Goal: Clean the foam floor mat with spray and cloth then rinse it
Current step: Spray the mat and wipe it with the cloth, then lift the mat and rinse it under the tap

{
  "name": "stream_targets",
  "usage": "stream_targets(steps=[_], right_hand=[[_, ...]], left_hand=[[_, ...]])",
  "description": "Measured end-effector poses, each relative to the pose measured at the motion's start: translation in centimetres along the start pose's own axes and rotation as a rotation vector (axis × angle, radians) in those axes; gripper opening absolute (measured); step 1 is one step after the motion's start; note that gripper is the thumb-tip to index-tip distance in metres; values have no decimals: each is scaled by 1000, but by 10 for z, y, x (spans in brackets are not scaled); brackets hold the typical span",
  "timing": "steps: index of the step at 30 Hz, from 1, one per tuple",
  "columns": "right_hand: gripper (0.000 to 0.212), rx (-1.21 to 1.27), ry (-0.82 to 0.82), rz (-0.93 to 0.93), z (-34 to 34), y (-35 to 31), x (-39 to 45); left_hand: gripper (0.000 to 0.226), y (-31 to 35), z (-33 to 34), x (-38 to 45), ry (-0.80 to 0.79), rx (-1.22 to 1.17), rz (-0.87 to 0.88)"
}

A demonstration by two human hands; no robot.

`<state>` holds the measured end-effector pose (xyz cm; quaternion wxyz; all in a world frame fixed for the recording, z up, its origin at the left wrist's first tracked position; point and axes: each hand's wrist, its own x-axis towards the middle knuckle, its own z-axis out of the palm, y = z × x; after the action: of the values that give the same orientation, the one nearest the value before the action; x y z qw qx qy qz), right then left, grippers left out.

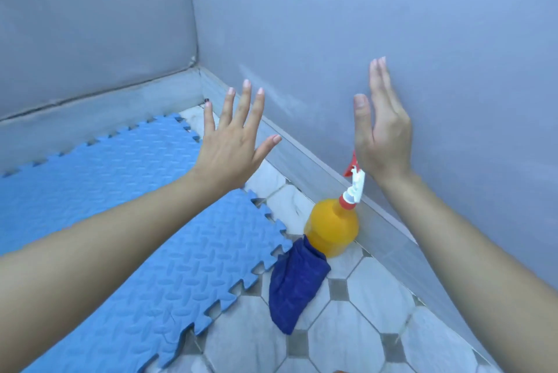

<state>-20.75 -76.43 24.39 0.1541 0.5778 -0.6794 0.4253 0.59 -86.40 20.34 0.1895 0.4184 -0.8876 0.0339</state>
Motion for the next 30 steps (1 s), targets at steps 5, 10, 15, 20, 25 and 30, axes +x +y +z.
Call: stream_targets(steps=[5,10,15,20,25,30], right_hand=[[59,62,-160,-215,98,-79,74],[69,24,-417,-221,167,-152,93],[75,-38,-658,-265,220,-168,92],[81,-134,-817,-80,289,-143,47],[96,-229,-1098,212,312,-74,-19],[99,-22,-1297,654,323,-39,-43]], left_hand=[[79,-94,-69,4,81,234,-130],[83,-177,-111,-27,4,246,-374],[83,-240,-115,-69,24,321,-482],[80,-302,-56,-142,-54,284,-712],[87,-312,27,-243,-291,39,-1364],[89,-292,79,-294,-373,-57,-1649]])
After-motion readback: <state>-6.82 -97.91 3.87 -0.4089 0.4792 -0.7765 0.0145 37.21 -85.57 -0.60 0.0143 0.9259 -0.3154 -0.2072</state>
